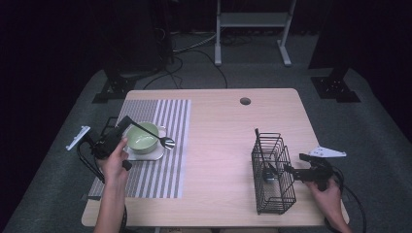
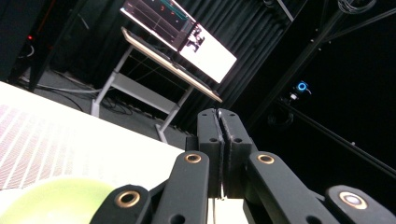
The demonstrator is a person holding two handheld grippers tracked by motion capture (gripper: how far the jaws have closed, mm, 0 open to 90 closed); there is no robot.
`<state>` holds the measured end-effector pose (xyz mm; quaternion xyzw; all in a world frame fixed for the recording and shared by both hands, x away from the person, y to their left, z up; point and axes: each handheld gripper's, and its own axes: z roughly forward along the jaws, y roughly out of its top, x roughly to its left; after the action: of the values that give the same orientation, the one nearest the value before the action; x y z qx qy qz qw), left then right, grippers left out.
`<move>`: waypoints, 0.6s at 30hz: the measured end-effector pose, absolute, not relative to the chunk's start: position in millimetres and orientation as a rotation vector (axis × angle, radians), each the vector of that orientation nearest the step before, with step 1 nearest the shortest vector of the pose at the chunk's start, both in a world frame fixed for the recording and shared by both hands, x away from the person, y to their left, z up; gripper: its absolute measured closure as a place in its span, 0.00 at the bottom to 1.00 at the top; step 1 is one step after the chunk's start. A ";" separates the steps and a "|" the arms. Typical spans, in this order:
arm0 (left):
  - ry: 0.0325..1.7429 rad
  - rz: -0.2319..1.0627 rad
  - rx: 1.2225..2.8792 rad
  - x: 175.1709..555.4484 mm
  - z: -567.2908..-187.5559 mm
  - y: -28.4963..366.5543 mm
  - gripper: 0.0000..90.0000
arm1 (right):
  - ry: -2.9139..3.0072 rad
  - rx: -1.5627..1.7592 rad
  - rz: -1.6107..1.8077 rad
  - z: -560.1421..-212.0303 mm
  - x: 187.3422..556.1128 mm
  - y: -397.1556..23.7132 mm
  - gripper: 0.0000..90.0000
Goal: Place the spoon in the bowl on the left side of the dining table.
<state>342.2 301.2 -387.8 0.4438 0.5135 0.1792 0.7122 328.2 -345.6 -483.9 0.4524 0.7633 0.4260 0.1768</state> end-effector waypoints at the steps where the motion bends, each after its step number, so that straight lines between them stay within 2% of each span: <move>1: 1.143 0.398 0.979 342.2 -388.3 303.2 0.99 | 2.160 1.280 1.206 -483.9 328.1 -345.7 0.14; 18: 1.177 0.469 0.925 338.4 -384.8 323.3 0.99 | 2.163 1.280 1.196 -484.1 328.6 -345.3 0.14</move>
<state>338.4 323.3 -384.8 0.4163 0.5298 0.2114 0.7080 328.6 -345.3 -484.1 0.4527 0.7646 0.4228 0.1783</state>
